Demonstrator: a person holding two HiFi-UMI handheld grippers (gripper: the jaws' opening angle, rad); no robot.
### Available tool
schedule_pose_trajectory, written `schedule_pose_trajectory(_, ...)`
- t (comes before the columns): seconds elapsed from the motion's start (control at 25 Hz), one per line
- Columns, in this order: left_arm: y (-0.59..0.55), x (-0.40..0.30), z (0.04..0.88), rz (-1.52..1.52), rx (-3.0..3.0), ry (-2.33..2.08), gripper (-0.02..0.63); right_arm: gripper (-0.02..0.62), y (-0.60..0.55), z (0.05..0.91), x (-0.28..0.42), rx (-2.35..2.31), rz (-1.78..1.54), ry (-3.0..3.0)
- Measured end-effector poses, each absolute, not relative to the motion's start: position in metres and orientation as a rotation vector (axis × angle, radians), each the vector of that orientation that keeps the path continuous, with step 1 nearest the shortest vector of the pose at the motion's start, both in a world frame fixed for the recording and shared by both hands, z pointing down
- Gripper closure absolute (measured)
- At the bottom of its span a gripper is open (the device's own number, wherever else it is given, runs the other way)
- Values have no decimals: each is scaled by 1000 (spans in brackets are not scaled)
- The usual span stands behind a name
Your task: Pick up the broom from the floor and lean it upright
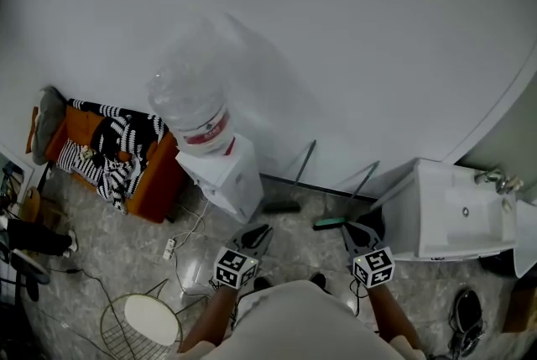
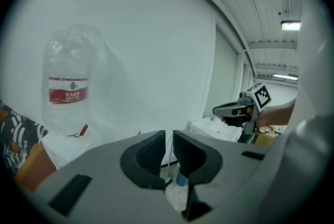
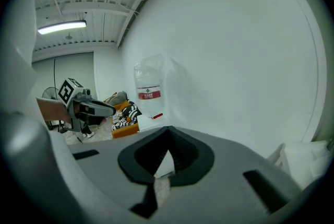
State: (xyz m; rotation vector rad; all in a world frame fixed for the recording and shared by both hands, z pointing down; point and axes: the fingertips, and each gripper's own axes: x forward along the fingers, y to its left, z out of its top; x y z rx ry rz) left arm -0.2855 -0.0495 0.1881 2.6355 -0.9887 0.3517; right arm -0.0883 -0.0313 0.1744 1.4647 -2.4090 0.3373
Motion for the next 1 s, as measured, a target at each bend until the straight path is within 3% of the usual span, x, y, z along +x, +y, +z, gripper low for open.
schedule_pose_trajectory(1.0, -66, -273, 197, 342, 2574, -1052, 563, 594, -53, 177, -73, 1436, 351, -2453)
